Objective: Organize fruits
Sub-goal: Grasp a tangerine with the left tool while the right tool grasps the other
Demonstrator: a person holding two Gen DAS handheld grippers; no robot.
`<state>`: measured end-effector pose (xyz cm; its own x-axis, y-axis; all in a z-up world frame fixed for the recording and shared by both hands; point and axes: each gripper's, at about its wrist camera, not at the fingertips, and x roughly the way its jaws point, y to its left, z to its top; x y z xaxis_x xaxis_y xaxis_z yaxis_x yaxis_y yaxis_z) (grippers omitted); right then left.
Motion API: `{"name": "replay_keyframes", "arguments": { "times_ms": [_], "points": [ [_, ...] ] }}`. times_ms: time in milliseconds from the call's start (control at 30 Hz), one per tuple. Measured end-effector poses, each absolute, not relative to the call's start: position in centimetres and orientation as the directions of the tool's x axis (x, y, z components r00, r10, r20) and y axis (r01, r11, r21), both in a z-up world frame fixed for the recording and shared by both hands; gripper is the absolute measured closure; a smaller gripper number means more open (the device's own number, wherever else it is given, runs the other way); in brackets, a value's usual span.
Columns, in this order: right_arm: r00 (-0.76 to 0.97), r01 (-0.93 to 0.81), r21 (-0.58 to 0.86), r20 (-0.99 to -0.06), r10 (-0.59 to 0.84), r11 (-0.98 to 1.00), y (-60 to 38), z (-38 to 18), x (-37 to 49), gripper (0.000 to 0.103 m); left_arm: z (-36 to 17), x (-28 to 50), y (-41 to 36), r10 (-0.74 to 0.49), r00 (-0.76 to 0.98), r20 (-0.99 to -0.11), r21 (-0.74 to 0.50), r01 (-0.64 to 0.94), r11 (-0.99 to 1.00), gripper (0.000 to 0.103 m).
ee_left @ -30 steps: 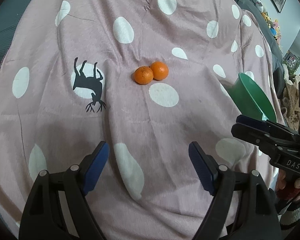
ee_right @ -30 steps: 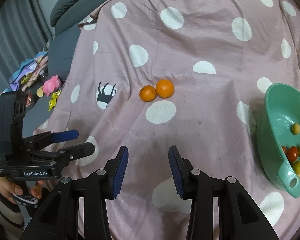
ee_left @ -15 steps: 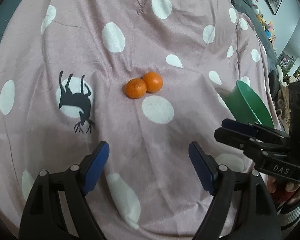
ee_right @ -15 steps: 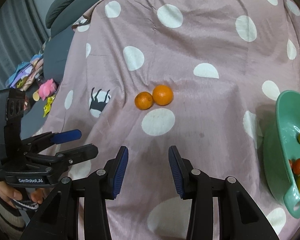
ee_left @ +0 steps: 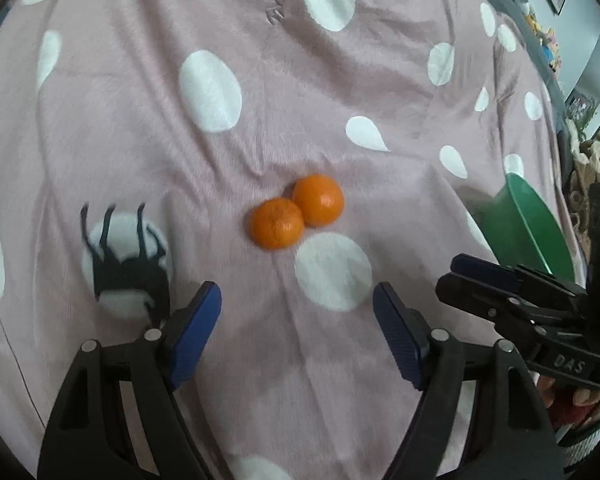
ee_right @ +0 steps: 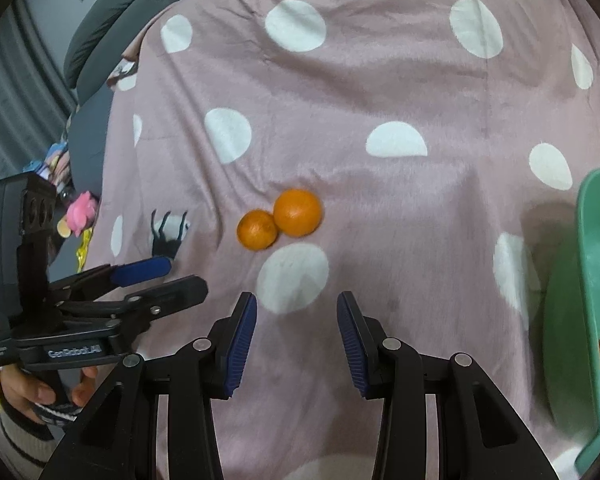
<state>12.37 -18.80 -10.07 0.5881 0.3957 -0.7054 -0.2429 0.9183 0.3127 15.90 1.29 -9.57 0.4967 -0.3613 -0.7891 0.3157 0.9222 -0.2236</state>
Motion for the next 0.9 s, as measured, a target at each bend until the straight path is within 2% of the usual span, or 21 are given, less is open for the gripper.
{"name": "replay_keyframes", "arguments": {
  "times_ms": [400, 633, 900],
  "points": [
    [0.551, -0.247, 0.292, -0.742, 0.382, 0.924, -17.8, -11.2, 17.8, 0.061, -12.4, 22.0, -0.8, -0.284, 0.432, -0.856, -0.175, 0.274, 0.946, 0.041],
    [0.540, -0.243, 0.308, -0.745, 0.392, 0.920, -17.8, -11.7, 19.0, 0.061, -13.5, 23.5, -1.3, -0.264, 0.430, -0.863, -0.154, 0.273, 0.949, 0.060],
    [0.522, -0.261, 0.302, -0.755, 0.397, 0.917, -16.8, -12.2, 20.0, 0.061, -12.0, 22.5, 2.2, -0.292, 0.484, -0.825, -0.212, 0.213, 0.954, 0.061]
  ]
}}
